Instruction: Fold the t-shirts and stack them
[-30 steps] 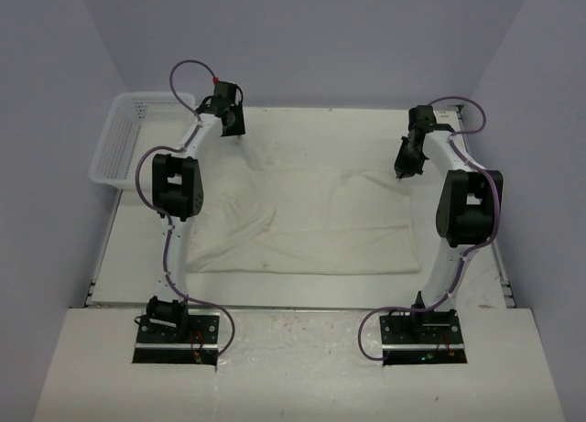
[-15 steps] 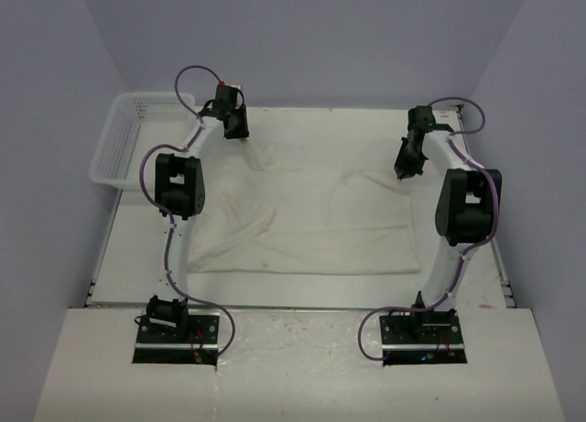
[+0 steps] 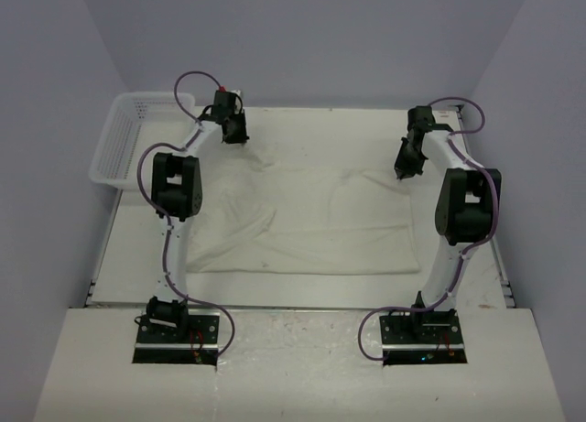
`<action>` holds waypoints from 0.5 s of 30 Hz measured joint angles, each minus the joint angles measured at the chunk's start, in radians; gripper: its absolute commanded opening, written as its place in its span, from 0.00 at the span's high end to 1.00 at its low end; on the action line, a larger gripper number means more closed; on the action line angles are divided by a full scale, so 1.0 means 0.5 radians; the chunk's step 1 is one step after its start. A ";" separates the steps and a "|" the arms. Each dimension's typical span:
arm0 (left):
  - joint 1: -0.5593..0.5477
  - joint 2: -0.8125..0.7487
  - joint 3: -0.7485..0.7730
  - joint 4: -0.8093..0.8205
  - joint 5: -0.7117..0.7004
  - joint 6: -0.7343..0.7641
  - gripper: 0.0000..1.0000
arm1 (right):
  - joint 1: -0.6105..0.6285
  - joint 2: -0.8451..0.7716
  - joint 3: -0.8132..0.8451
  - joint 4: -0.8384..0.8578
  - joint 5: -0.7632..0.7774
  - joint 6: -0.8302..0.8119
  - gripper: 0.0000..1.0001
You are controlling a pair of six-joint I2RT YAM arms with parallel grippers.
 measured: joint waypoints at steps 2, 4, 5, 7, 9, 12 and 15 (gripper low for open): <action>0.000 -0.082 -0.136 0.040 0.037 -0.005 1.00 | 0.000 0.012 0.003 -0.001 0.000 0.000 1.00; -0.001 -0.178 -0.245 0.071 0.074 -0.022 1.00 | 0.000 0.023 0.003 -0.002 0.000 0.001 1.00; -0.002 -0.240 -0.309 0.107 0.089 -0.035 1.00 | 0.000 0.026 0.003 -0.004 0.000 0.000 1.00; -0.005 -0.381 -0.442 0.162 0.109 -0.050 1.00 | 0.000 0.028 0.004 -0.005 0.000 0.001 1.00; -0.011 -0.539 -0.571 0.206 0.115 -0.057 1.00 | 0.000 0.030 0.010 -0.008 -0.001 0.001 1.00; -0.032 -0.745 -0.716 0.285 0.111 -0.072 1.00 | 0.000 0.030 0.015 -0.008 -0.002 0.001 1.00; -0.069 -0.903 -0.828 0.352 0.107 -0.091 1.00 | 0.000 0.030 0.016 -0.008 -0.003 0.001 1.00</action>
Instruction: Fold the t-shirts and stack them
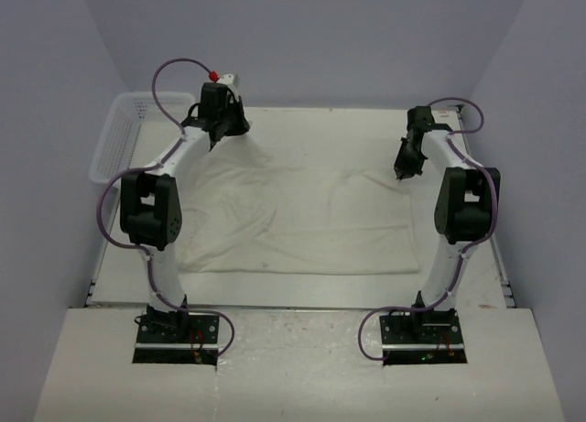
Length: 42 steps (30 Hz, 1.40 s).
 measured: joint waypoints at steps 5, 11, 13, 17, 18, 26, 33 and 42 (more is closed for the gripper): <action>-0.056 -0.148 -0.200 0.054 -0.020 -0.030 1.00 | 0.000 0.000 0.000 -0.001 -0.011 0.002 1.00; -0.092 -0.320 -0.508 0.055 -0.109 -0.072 1.00 | 0.000 -0.001 -0.012 0.005 -0.044 0.020 1.00; -0.093 -0.403 -0.598 0.056 -0.146 -0.085 1.00 | 0.000 -0.005 -0.039 0.007 -0.045 0.034 1.00; -0.093 -0.596 -0.731 0.055 -0.249 -0.114 1.00 | 0.000 -0.024 -0.108 0.008 -0.043 0.069 1.00; -0.093 -0.638 -0.750 0.056 -0.269 -0.117 1.00 | 0.000 -0.042 -0.138 0.007 -0.043 0.078 1.00; -0.094 -0.892 -0.849 0.054 -0.359 -0.121 1.00 | 0.000 -0.213 -0.259 0.016 0.013 0.150 1.00; -0.094 -1.002 -1.007 0.030 -0.359 -0.125 1.00 | 0.000 -0.341 -0.353 0.017 0.110 0.182 1.00; -0.098 -1.258 -1.266 0.024 -0.365 -0.173 1.00 | 0.000 -0.545 -0.444 0.035 0.169 0.191 1.00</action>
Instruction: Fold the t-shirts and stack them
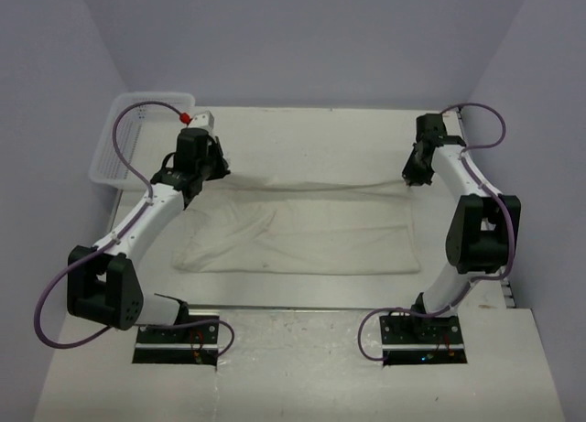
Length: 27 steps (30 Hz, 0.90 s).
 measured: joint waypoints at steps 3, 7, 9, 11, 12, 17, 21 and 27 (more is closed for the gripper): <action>-0.008 -0.075 -0.056 -0.006 -0.002 -0.001 1.00 | 0.001 -0.039 -0.023 0.005 0.002 0.005 1.00; -0.011 -0.153 -0.111 -0.021 -0.008 -0.001 1.00 | 0.000 -0.063 -0.089 0.022 0.003 0.008 1.00; -0.011 -0.188 -0.133 -0.031 -0.011 0.000 1.00 | 0.000 -0.066 -0.124 0.021 0.005 0.010 1.00; -0.011 -0.217 -0.156 -0.038 -0.016 -0.001 1.00 | 0.000 -0.071 -0.160 0.023 0.005 0.018 1.00; -0.011 -0.233 -0.172 -0.039 -0.018 -0.001 1.00 | 0.000 -0.079 -0.178 0.024 0.005 0.021 1.00; -0.011 -0.340 -0.243 -0.085 -0.042 -0.001 1.00 | 0.037 -0.191 -0.285 0.024 0.013 0.030 1.00; -0.011 -0.424 -0.269 -0.134 -0.062 -0.002 1.00 | 0.074 -0.270 -0.314 0.026 0.013 0.037 1.00; -0.011 -0.534 -0.300 -0.201 -0.101 -0.004 1.00 | 0.076 -0.340 -0.385 0.028 0.014 0.043 1.00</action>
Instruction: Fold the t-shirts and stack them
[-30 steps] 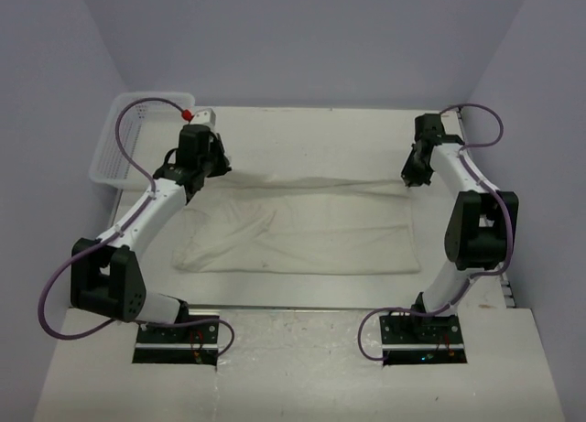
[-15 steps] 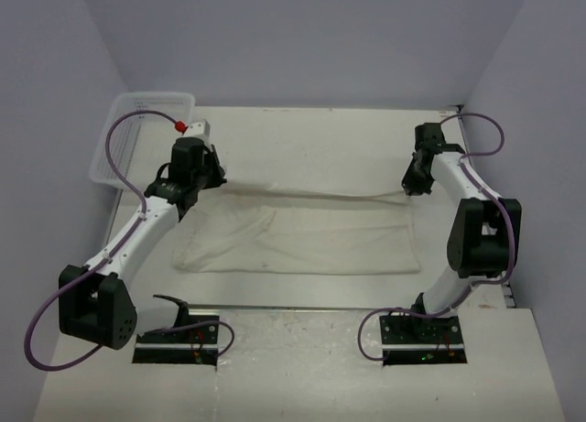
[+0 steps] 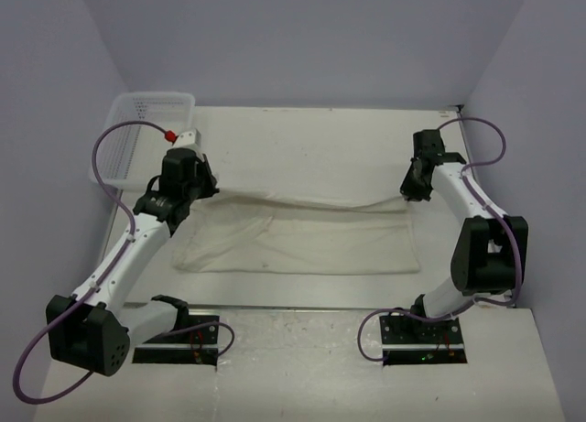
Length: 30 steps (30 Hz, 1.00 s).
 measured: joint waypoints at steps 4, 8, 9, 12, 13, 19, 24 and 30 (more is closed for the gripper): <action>-0.001 -0.054 -0.049 -0.049 -0.007 -0.001 1.00 | 0.001 -0.030 -0.052 -0.002 0.000 0.002 1.00; -0.001 -0.078 -0.089 -0.069 -0.007 -0.001 1.00 | 0.014 -0.059 -0.101 -0.003 0.001 0.005 1.00; -0.001 -0.087 -0.101 -0.070 -0.007 -0.001 1.00 | 0.018 -0.066 -0.111 -0.003 0.001 0.007 1.00; -0.001 -0.114 -0.131 -0.089 -0.005 -0.001 1.00 | 0.023 -0.092 -0.140 -0.003 0.001 0.013 1.00; -0.001 -0.121 -0.140 -0.095 -0.005 -0.001 1.00 | 0.025 -0.102 -0.152 -0.003 0.001 0.014 1.00; -0.001 -0.130 -0.196 -0.127 0.011 -0.002 1.00 | 0.036 -0.137 -0.239 0.003 0.000 0.034 1.00; -0.002 -0.126 -0.256 -0.165 0.060 -0.054 1.00 | 0.051 -0.177 -0.342 0.013 -0.002 0.086 0.99; -0.002 -0.147 -0.378 -0.218 0.115 -0.195 0.59 | 0.171 -0.462 -0.533 0.032 -0.018 0.194 0.72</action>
